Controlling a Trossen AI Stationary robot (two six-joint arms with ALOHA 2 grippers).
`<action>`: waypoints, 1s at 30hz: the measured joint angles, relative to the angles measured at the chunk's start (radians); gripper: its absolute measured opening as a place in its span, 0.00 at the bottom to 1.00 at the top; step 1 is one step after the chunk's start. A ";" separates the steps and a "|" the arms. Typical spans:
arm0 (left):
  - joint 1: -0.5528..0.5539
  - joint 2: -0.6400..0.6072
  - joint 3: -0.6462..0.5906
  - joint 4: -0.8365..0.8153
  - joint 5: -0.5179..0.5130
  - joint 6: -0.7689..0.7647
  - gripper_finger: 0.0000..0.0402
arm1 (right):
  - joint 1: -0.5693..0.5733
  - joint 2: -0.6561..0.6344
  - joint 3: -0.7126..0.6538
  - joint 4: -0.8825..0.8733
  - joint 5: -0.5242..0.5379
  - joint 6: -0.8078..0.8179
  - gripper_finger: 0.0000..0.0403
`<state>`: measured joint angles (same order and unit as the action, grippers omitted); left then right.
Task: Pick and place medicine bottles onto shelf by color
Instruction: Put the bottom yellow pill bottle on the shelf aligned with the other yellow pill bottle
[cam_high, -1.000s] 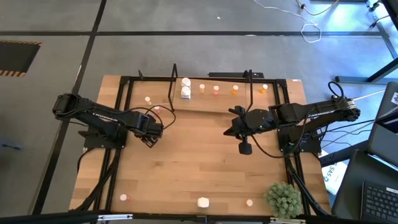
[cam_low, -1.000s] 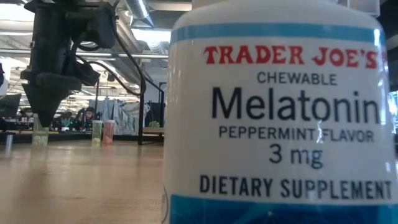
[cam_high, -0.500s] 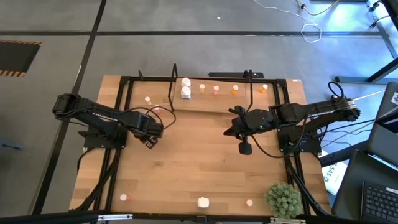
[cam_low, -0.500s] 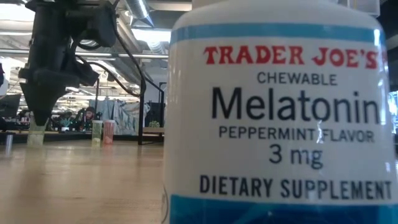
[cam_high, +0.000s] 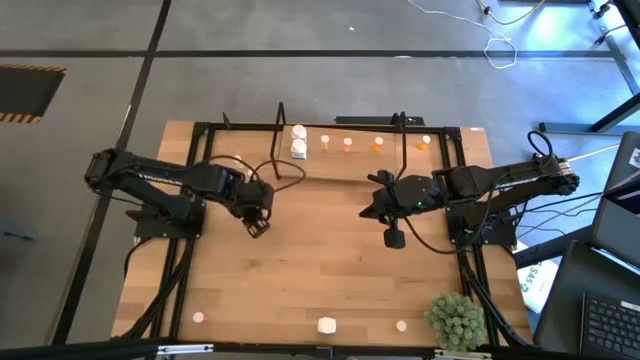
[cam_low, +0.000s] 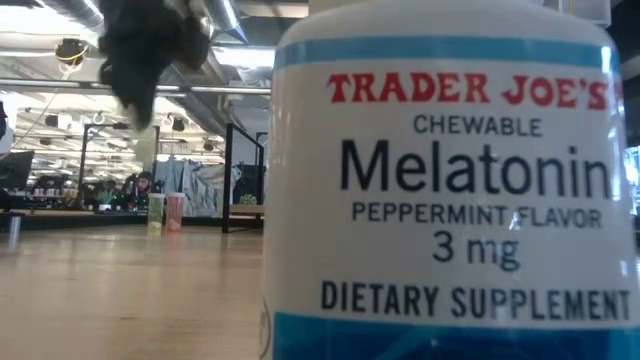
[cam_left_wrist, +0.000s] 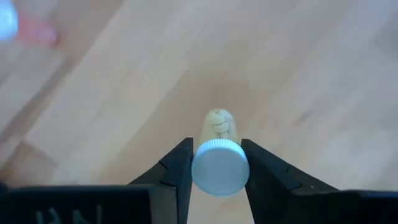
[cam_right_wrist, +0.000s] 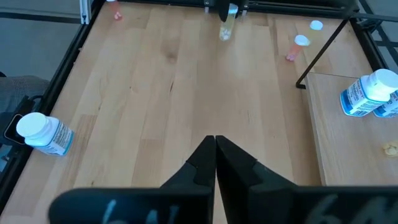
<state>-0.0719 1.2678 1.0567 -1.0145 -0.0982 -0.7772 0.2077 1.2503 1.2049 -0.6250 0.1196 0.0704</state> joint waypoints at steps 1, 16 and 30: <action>0.001 0.000 0.029 -0.001 0.000 0.019 0.27 | 0.000 0.000 0.000 -0.001 0.000 0.000 0.04; 0.079 0.144 0.367 -0.008 -0.036 0.311 0.27 | 0.000 0.000 0.000 0.027 0.001 -0.027 0.06; 0.165 0.341 0.620 -0.024 0.014 0.491 0.27 | -0.018 0.000 0.000 0.010 0.064 -0.053 0.31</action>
<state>0.0932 1.6090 1.6765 -1.0384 -0.0839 -0.2866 0.1893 1.2503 1.2049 -0.6151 0.1835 0.0173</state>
